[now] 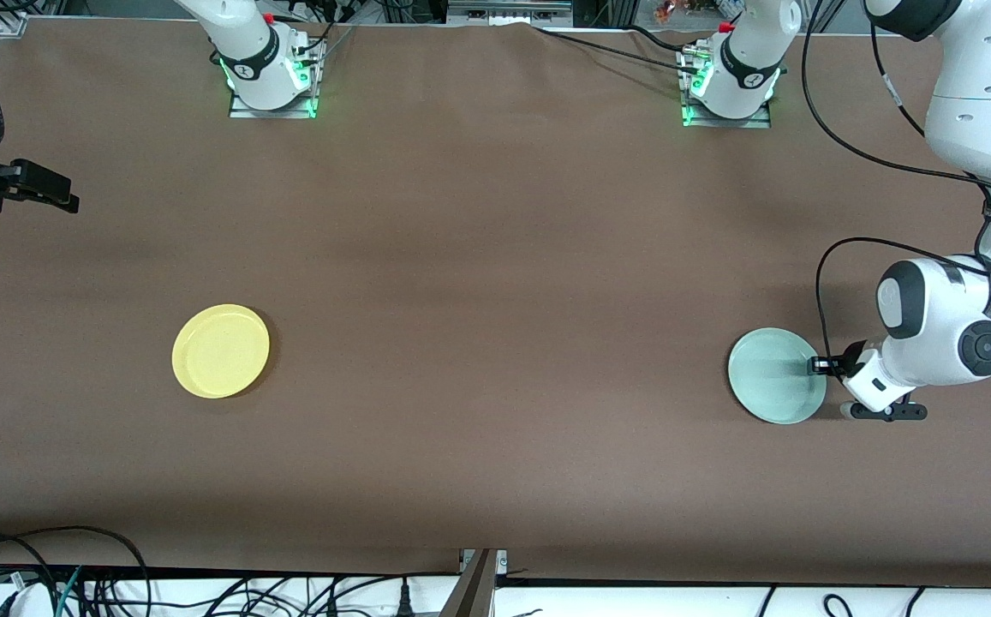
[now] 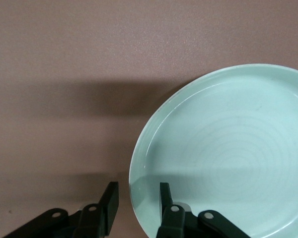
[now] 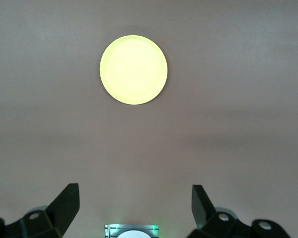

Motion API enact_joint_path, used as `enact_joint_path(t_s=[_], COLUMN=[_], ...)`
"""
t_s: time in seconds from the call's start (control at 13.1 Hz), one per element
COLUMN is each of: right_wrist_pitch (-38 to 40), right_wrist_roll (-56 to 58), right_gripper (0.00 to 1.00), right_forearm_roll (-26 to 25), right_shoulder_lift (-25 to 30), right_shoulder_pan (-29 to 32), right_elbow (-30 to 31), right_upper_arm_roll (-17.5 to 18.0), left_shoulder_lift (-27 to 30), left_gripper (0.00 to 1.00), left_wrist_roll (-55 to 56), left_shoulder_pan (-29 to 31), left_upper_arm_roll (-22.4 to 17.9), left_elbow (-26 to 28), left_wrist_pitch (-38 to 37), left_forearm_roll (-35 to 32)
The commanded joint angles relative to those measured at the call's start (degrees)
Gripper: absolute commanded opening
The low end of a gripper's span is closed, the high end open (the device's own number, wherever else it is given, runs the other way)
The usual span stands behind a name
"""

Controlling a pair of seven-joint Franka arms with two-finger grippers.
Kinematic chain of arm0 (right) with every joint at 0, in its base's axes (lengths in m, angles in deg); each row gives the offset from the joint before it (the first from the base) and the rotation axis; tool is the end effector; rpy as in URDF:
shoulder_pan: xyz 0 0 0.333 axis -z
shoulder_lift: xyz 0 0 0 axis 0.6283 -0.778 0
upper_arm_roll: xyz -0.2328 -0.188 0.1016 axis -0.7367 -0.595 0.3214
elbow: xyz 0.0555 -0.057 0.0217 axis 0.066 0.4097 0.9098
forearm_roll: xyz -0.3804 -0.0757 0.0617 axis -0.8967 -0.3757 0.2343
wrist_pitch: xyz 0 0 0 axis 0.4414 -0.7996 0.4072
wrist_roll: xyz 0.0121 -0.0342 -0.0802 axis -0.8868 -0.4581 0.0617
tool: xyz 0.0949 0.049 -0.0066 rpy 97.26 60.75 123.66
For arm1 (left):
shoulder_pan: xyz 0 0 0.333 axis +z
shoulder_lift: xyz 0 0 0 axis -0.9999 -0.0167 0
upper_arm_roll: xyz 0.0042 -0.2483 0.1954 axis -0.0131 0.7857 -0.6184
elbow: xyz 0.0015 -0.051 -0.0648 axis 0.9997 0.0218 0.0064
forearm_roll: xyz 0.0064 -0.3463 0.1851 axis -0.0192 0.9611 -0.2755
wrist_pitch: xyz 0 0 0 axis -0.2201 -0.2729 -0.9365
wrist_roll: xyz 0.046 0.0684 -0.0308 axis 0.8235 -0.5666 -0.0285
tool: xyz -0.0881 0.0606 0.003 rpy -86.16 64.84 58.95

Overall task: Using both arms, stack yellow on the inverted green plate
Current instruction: 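Lift the green plate by its rim with the left gripper, tilting it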

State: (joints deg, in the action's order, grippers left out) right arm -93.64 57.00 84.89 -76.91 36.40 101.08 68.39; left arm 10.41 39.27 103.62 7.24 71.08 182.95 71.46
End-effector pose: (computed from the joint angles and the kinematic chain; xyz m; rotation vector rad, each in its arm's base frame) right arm 0.5698 -0.0288 0.6019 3.1160 0.0221 -0.2110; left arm 0.6665 0.1030 0.1885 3.1074 0.0187 -0.2094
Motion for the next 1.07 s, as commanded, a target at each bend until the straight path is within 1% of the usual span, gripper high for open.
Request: enact_joint_path(t_s=[0.0, 0.08, 0.23, 0.53, 0.61, 0.99], right_wrist_pitch=[-0.1, -0.1, -0.1, -0.1, -0.1, -0.1], right_wrist_roll=[0.6, 0.6, 0.6, 0.6, 0.6, 0.6], right_gripper=[1.0, 1.0, 1.0, 1.0, 1.0, 1.0], right_forearm_roll=[-0.2, -0.2, -0.2, -0.2, -0.2, -0.2], right_shoulder_lift=[0.2, 0.2, 0.2, 0.3, 0.2, 0.0], right_shoulder_pan=[0.3, 0.3, 0.3, 0.3, 0.3, 0.3], right_elbow=[0.0, 0.0, 0.0, 0.0, 0.0, 0.0], right_upper_arm_roll=[0.2, 0.2, 0.2, 0.2, 0.2, 0.2], left_shoulder_lift=[0.4, 0.4, 0.6, 0.6, 0.6, 1.7], left_gripper=[0.32, 0.29, 0.16, 0.09, 0.01, 0.0], left_wrist_roll=[-1.7, -1.7, -1.9, -2.9, -2.9, -2.6], left_shoulder_pan=[0.4, 0.4, 0.4, 0.4, 0.4, 0.0], left_upper_arm_roll=[0.3, 0.3, 0.3, 0.3, 0.3, 0.4], left_elbow=[0.7, 0.9, 1.0, 1.0, 1.0, 0.8], left_wrist_pitch=[0.7, 0.6, 0.3, 0.2, 0.2, -0.5], left_forearm_roll=[1.0, 1.0, 1.0, 1.0, 1.0, 0.6])
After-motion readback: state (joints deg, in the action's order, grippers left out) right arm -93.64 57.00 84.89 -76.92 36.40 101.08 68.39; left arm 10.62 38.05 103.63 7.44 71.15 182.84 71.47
